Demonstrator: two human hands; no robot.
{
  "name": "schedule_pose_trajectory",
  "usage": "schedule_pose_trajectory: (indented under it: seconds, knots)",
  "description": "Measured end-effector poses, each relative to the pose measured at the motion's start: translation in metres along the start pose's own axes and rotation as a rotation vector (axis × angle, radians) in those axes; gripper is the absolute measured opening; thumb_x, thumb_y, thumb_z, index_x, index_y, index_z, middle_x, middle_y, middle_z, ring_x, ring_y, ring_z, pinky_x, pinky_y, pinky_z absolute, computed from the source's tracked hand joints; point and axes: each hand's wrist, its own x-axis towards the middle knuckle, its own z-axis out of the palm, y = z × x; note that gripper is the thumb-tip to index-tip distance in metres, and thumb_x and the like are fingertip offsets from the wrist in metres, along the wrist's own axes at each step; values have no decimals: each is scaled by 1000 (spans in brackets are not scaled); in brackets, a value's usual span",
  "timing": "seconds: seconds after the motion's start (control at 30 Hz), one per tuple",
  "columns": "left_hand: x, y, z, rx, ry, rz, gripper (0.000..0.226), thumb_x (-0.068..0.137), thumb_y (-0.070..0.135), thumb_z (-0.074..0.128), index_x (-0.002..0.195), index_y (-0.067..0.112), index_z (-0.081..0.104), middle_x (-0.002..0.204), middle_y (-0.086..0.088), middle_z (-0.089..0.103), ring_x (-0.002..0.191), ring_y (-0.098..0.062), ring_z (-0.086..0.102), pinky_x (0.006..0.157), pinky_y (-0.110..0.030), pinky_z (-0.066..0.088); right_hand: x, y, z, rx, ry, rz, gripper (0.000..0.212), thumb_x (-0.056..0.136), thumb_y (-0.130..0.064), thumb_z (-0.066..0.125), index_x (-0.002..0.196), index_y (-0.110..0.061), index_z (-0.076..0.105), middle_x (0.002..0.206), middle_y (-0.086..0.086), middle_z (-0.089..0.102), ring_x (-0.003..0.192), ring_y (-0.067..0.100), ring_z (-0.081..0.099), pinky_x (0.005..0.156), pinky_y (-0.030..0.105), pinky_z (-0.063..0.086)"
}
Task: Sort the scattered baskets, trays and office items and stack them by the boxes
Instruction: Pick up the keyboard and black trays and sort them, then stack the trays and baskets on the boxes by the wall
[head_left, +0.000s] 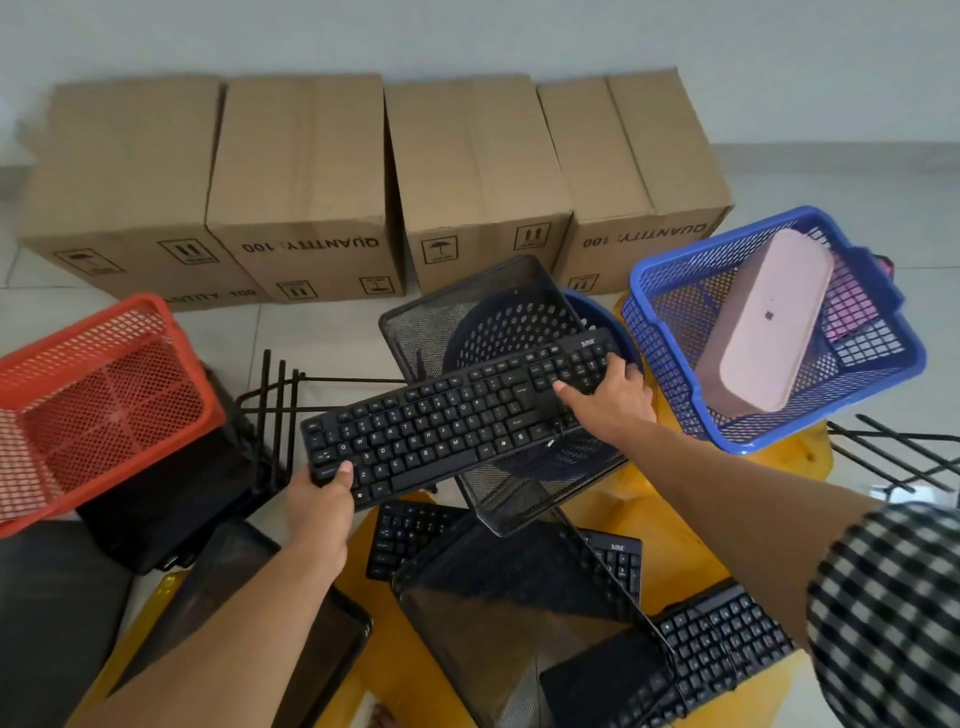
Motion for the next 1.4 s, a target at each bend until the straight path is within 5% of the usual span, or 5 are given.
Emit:
schedule_pose_trajectory:
  seconds: [0.23, 0.57, 0.77, 1.03, 1.4]
  knots:
    - [-6, -16, 10, 105, -161, -73, 21, 100, 34, 59, 119, 38, 51, 96, 20, 55, 93, -9, 54, 87, -38, 44, 4, 11, 10, -138, -42, 36, 106, 87, -72, 58, 162, -24, 1, 168, 7, -17, 155, 32, -10, 121, 61, 13]
    - [-16, -14, 16, 259, -124, -97, 59, 97, 41, 63, 147, 21, 40, 134, -5, 55, 123, -30, 53, 98, -45, 44, -9, 20, 9, -200, -6, -39, 109, 86, -74, 56, 162, -24, -4, 169, 11, -12, 155, 32, -9, 121, 59, 11]
    - [-50, 6, 6, 462, -25, -63, 89, 97, 38, 64, 161, 15, 7, 161, -15, 26, 141, -39, 37, 111, -51, 37, -46, 17, -2, -237, 2, -146, 108, 87, -75, 53, 161, -24, -7, 169, 10, -13, 155, 30, -11, 123, 55, 6]
    - [-151, 54, -33, 912, -119, 330, 89, 96, 50, 58, 160, 23, 3, 166, -12, 11, 149, -37, 22, 114, -57, 32, -152, 24, -48, -186, 75, -128, 104, 87, -76, 48, 162, -27, -5, 169, 6, -13, 155, 27, -12, 123, 57, 8]
    - [-310, 64, -102, 1373, -411, 800, 84, 97, 64, 38, 160, 31, -6, 168, -7, -8, 154, -30, 3, 123, -49, 16, -377, 67, -76, 3, 217, 153, 100, 88, -79, 42, 162, -26, -2, 169, 6, -11, 156, 27, -11, 124, 56, 7]
